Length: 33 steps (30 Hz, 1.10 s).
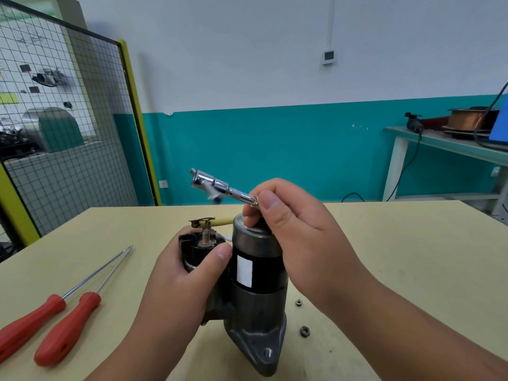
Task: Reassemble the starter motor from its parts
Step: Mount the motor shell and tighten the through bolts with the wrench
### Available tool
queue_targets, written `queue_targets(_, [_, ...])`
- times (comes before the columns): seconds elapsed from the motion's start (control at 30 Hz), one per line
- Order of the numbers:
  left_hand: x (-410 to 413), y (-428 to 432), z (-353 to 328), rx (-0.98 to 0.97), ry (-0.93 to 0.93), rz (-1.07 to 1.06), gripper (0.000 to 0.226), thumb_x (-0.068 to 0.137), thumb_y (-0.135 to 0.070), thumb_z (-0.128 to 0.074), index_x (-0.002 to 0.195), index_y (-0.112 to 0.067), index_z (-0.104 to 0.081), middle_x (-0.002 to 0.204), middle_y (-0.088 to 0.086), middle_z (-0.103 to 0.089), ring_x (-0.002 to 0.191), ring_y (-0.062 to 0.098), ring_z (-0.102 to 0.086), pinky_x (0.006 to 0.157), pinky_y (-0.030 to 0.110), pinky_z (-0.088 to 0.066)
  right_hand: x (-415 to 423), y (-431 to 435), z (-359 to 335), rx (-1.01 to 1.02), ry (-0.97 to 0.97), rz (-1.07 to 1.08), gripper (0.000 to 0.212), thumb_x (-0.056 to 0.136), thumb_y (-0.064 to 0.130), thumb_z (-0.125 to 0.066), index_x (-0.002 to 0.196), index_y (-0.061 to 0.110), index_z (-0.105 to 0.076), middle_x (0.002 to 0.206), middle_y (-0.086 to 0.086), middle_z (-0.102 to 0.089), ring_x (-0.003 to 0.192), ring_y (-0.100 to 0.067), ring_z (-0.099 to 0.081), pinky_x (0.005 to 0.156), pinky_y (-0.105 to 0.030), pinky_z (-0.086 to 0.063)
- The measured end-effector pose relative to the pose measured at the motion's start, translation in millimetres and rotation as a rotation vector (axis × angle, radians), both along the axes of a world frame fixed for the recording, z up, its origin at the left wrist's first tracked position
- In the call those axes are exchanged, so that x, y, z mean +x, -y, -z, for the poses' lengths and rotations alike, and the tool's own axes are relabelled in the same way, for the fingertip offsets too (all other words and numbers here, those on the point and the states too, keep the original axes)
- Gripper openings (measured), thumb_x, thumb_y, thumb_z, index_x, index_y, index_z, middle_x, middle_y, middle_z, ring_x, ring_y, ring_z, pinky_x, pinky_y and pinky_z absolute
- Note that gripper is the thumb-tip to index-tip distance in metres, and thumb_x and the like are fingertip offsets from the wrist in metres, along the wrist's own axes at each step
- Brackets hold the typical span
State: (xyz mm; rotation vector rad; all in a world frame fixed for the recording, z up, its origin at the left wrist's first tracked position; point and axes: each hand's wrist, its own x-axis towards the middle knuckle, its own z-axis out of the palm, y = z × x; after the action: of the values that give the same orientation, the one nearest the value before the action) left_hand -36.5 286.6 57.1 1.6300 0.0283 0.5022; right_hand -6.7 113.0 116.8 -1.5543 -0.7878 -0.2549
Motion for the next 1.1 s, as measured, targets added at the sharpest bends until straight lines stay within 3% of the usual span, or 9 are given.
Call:
queue_targets(0.13, [-0.3, 0.7, -1.2, -0.041, -0.016, 0.013, 0.047, 0.059, -0.065, -0.075, 0.098, -0.039, -0.076, 0.091, -0.001, -0.078, 0.089, 0.034, -0.077, 0.053, 0.051, -0.064, 0.9, 0.5, -0.3, 0.024, -0.014, -0.003, 0.029, 0.102, 0.043, -0.045, 0.087, 0.029, -0.066, 0.08, 0.016, -0.066, 0.082, 0.0, -0.063, 0.073, -0.013, -0.05])
queue_targets(0.3, [-1.3, 1.4, -2.2, -0.038, -0.014, 0.005, 0.045, 0.057, -0.065, -0.073, 0.095, -0.041, -0.077, 0.084, -0.003, -0.077, 0.072, 0.025, -0.078, 0.043, 0.038, -0.058, 3.2, -1.0, 1.2, 0.067, -0.044, -0.019, 0.024, 0.098, 0.042, -0.049, 0.093, 0.023, -0.062, 0.08, 0.013, -0.066, 0.079, -0.002, -0.062, 0.075, -0.016, -0.053])
queue_targets(0.5, [-0.7, 0.0, -0.8, -0.037, -0.014, 0.003, 0.047, 0.056, -0.067, -0.072, 0.097, -0.044, -0.076, 0.09, -0.007, -0.078, 0.083, 0.018, -0.079, 0.051, 0.043, -0.064, 5.6, 2.0, 0.8, 0.123, -0.09, -0.066, 0.028, 0.101, 0.04, -0.045, 0.091, 0.021, -0.063, 0.081, 0.005, -0.068, 0.081, -0.006, -0.063, 0.076, -0.018, -0.053])
queue_targets(0.63, [-0.7, 0.0, -1.0, -0.03, -0.017, -0.005, 0.05, 0.057, -0.067, -0.072, 0.1, -0.043, -0.077, 0.092, -0.006, -0.079, 0.086, 0.024, -0.078, 0.052, 0.044, -0.064, 6.0, 1.7, 2.4, 0.128, -0.073, -0.065, 0.028, 0.102, 0.039, -0.043, 0.09, 0.025, -0.065, 0.081, 0.004, -0.069, 0.081, -0.006, -0.064, 0.079, -0.02, -0.053])
queue_targets(0.8, [-1.8, 0.5, -1.5, 0.034, 0.003, -0.029, 0.048, 0.061, -0.07, -0.067, 0.101, -0.045, -0.075, 0.087, -0.01, -0.078, 0.079, 0.021, -0.076, 0.043, 0.023, -0.05, 7.5, 1.3, 4.0, 0.183, -0.087, -0.1, 0.03, 0.103, 0.038, -0.043, 0.087, 0.024, -0.064, 0.082, 0.0, -0.068, 0.082, -0.011, -0.064, 0.082, -0.023, -0.055])
queue_targets(0.87, [-1.6, 0.0, -1.0, 0.036, 0.003, -0.03, 0.048, 0.06, -0.07, -0.067, 0.101, -0.046, -0.075, 0.087, -0.01, -0.078, 0.078, 0.021, -0.076, 0.043, 0.022, -0.05, 7.2, 0.5, 4.4, 0.206, -0.086, -0.11, 0.032, 0.104, 0.042, -0.044, 0.086, 0.025, -0.063, 0.081, -0.001, -0.068, 0.082, -0.012, -0.064, 0.082, -0.027, -0.055])
queue_targets(0.97, [-1.1, 0.2, -1.8, 0.023, 0.007, -0.022, 0.045, 0.059, -0.068, -0.069, 0.098, -0.046, -0.076, 0.088, -0.01, -0.078, 0.081, 0.014, -0.077, 0.048, 0.026, -0.058, 6.4, -0.2, 3.2, 0.197, -0.07, -0.097, 0.033, 0.104, 0.045, -0.044, 0.086, 0.027, -0.065, 0.081, 0.002, -0.069, 0.081, -0.009, -0.065, 0.081, -0.021, -0.055])
queue_targets(1.1, [-1.1, 1.1, -2.0, 0.009, -0.001, -0.021, 0.02, 0.074, -0.051, -0.072, 0.094, -0.047, -0.076, 0.086, -0.01, -0.078, 0.077, 0.009, -0.077, 0.046, 0.024, -0.057, 7.0, -0.7, 3.2, 0.177, -0.051, -0.065, 0.028, 0.105, 0.043, -0.041, 0.095, 0.037, -0.067, 0.084, 0.0, -0.073, 0.089, -0.016, -0.069, 0.085, -0.029, -0.054])
